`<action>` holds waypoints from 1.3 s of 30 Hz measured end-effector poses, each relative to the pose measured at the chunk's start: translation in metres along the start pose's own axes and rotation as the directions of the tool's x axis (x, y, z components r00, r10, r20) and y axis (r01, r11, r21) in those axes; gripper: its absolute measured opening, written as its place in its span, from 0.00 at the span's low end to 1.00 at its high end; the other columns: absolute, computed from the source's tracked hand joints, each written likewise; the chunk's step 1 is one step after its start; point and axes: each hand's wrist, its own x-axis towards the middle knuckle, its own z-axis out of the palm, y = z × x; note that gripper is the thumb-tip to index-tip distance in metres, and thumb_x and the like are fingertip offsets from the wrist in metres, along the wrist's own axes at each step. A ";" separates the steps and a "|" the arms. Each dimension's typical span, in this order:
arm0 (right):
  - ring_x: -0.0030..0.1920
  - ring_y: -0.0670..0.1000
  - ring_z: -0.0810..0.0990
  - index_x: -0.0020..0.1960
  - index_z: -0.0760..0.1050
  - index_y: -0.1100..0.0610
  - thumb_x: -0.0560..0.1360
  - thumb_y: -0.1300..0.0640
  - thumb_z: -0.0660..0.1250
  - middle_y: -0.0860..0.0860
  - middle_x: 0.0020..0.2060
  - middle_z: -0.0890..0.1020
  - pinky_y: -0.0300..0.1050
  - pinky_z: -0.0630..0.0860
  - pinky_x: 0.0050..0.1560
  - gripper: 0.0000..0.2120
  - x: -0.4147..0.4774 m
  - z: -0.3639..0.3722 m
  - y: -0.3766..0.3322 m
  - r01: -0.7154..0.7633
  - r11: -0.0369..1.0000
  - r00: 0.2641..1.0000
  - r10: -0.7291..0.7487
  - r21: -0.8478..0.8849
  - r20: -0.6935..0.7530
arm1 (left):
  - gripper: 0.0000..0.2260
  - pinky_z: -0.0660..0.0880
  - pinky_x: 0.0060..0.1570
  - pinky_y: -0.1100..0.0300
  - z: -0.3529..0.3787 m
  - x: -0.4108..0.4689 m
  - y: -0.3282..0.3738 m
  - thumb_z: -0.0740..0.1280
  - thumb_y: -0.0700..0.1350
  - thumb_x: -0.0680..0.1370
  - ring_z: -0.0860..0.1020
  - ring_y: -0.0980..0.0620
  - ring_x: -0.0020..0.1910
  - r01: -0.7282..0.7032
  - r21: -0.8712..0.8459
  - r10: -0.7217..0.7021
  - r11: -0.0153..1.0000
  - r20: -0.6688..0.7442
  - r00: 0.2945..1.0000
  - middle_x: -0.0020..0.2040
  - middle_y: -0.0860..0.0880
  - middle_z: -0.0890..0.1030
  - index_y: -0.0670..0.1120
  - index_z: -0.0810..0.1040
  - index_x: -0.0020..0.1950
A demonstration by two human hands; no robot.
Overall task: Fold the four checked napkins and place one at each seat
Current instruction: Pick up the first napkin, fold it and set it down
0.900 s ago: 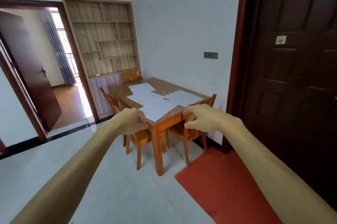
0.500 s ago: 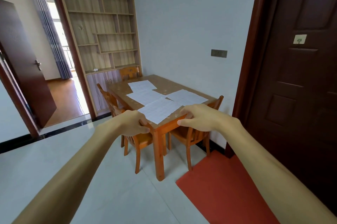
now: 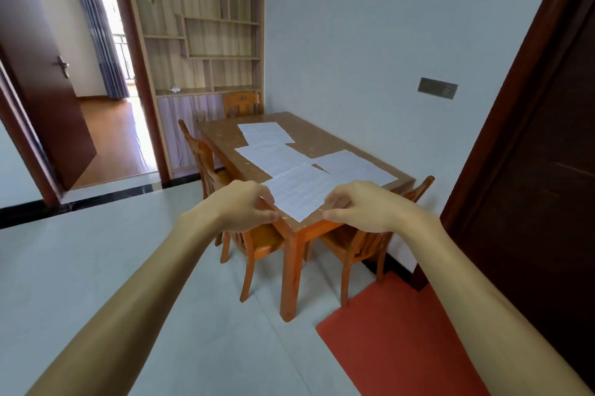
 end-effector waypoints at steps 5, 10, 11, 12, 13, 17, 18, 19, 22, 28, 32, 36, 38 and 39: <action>0.57 0.47 0.79 0.67 0.74 0.45 0.71 0.34 0.69 0.43 0.58 0.81 0.49 0.77 0.62 0.28 0.071 0.009 0.016 -0.020 1.000 0.998 0.021 -0.013 0.061 | 0.20 0.81 0.57 0.53 0.011 0.058 -0.041 0.68 0.56 0.80 0.81 0.48 0.60 0.052 -0.090 -0.052 0.995 -0.004 0.999 0.66 0.49 0.79 0.51 0.74 0.69; 0.57 0.47 0.80 0.66 0.75 0.45 0.70 0.35 0.71 0.43 0.57 0.81 0.49 0.76 0.62 0.27 0.159 0.006 0.051 -0.011 0.996 0.997 0.004 0.088 0.081 | 0.21 0.81 0.57 0.55 0.015 0.139 -0.071 0.68 0.56 0.80 0.81 0.49 0.59 0.086 -0.029 -0.085 0.996 0.029 0.996 0.66 0.48 0.80 0.50 0.74 0.70; 0.57 0.47 0.80 0.66 0.75 0.44 0.71 0.36 0.71 0.43 0.57 0.81 0.49 0.77 0.62 0.27 0.178 0.004 0.059 -0.009 0.994 0.997 0.001 0.105 0.075 | 0.20 0.81 0.56 0.56 0.013 0.156 -0.074 0.68 0.55 0.80 0.81 0.49 0.59 0.094 -0.015 -0.093 0.995 0.032 0.995 0.66 0.48 0.80 0.49 0.74 0.69; 0.57 0.47 0.80 0.66 0.74 0.44 0.71 0.36 0.70 0.43 0.57 0.81 0.49 0.77 0.61 0.27 0.197 0.001 0.067 -0.006 0.993 0.997 -0.003 0.117 0.071 | 0.20 0.81 0.56 0.56 0.012 0.174 -0.077 0.68 0.54 0.80 0.82 0.49 0.59 0.100 -0.005 -0.100 0.995 0.034 0.994 0.66 0.48 0.80 0.49 0.75 0.69; 0.57 0.47 0.80 0.66 0.74 0.44 0.71 0.36 0.70 0.43 0.57 0.81 0.48 0.78 0.60 0.27 0.216 -0.002 0.076 -0.002 0.992 0.998 -0.006 0.127 0.068 | 0.19 0.81 0.56 0.55 0.009 0.193 -0.079 0.68 0.54 0.80 0.82 0.48 0.59 0.106 0.005 -0.107 0.994 0.038 0.994 0.66 0.48 0.80 0.48 0.75 0.69; 0.57 0.47 0.79 0.66 0.74 0.45 0.72 0.37 0.70 0.44 0.56 0.80 0.45 0.77 0.58 0.25 0.288 -0.017 0.108 0.008 0.982 0.998 -0.019 0.189 0.060 | 0.18 0.82 0.56 0.53 -0.004 0.267 -0.086 0.68 0.53 0.80 0.82 0.48 0.57 0.135 0.046 -0.137 0.990 0.049 0.989 0.63 0.47 0.81 0.46 0.77 0.66; 0.58 0.47 0.79 0.67 0.74 0.45 0.73 0.38 0.70 0.44 0.56 0.80 0.44 0.77 0.59 0.25 0.304 -0.021 0.116 0.013 0.981 0.998 -0.026 0.193 0.063 | 0.17 0.82 0.55 0.54 -0.005 0.284 -0.088 0.68 0.52 0.80 0.82 0.48 0.57 0.136 0.048 -0.138 0.990 0.045 0.989 0.63 0.47 0.81 0.46 0.77 0.66; 0.58 0.47 0.79 0.68 0.73 0.46 0.73 0.39 0.70 0.44 0.57 0.80 0.44 0.76 0.59 0.25 0.319 -0.024 0.123 0.018 0.980 0.998 -0.031 0.196 0.063 | 0.17 0.81 0.54 0.56 -0.006 0.300 -0.089 0.68 0.52 0.80 0.82 0.48 0.57 0.132 0.052 -0.134 0.990 0.040 0.990 0.63 0.47 0.81 0.46 0.77 0.65; 0.58 0.47 0.78 0.69 0.73 0.48 0.74 0.41 0.70 0.46 0.59 0.79 0.43 0.75 0.59 0.25 0.360 -0.028 0.143 0.020 0.977 0.998 -0.033 0.213 0.053 | 0.17 0.81 0.52 0.59 -0.004 0.342 -0.099 0.68 0.52 0.80 0.82 0.50 0.57 0.108 0.054 -0.111 0.993 0.049 0.993 0.63 0.49 0.81 0.47 0.77 0.66; 0.60 0.48 0.78 0.70 0.72 0.49 0.76 0.43 0.70 0.48 0.61 0.79 0.44 0.75 0.61 0.25 0.431 -0.024 0.169 -0.003 0.974 0.996 -0.018 0.226 0.092 | 0.16 0.82 0.54 0.56 0.007 0.412 -0.127 0.69 0.51 0.80 0.83 0.51 0.54 0.089 0.049 -0.093 0.995 0.094 0.991 0.61 0.49 0.82 0.48 0.78 0.66; 0.60 0.48 0.78 0.70 0.72 0.50 0.76 0.44 0.70 0.48 0.61 0.79 0.46 0.75 0.62 0.25 0.476 -0.018 0.175 -0.025 0.979 0.994 0.004 0.202 0.106 | 0.15 0.82 0.54 0.57 0.013 0.453 -0.154 0.69 0.51 0.80 0.82 0.52 0.55 0.065 0.041 -0.070 0.997 0.132 0.989 0.62 0.50 0.81 0.49 0.78 0.65; 0.60 0.48 0.78 0.70 0.72 0.50 0.76 0.43 0.69 0.47 0.61 0.79 0.46 0.75 0.63 0.25 0.520 -0.011 0.175 -0.066 0.983 0.992 0.047 0.174 0.114 | 0.15 0.82 0.53 0.56 0.014 0.500 -0.193 0.70 0.52 0.79 0.82 0.54 0.52 0.035 0.027 -0.039 0.999 0.153 0.988 0.60 0.51 0.83 0.50 0.79 0.64; 0.60 0.48 0.78 0.69 0.72 0.49 0.76 0.42 0.69 0.47 0.60 0.79 0.47 0.75 0.64 0.25 0.543 -0.009 0.173 -0.092 0.983 0.992 0.076 0.159 0.105 | 0.15 0.82 0.52 0.57 0.014 0.523 -0.212 0.69 0.53 0.79 0.82 0.54 0.51 0.007 0.027 -0.011 1.000 0.169 0.985 0.58 0.52 0.83 0.51 0.78 0.64; 0.60 0.48 0.78 0.69 0.72 0.49 0.75 0.42 0.70 0.47 0.60 0.79 0.48 0.75 0.64 0.25 0.554 -0.007 0.172 -0.110 0.981 0.991 0.095 0.161 0.096 | 0.14 0.82 0.52 0.57 0.013 0.534 -0.221 0.69 0.54 0.79 0.82 0.55 0.50 -0.010 0.030 0.005 0.999 0.180 0.984 0.58 0.52 0.83 0.52 0.78 0.64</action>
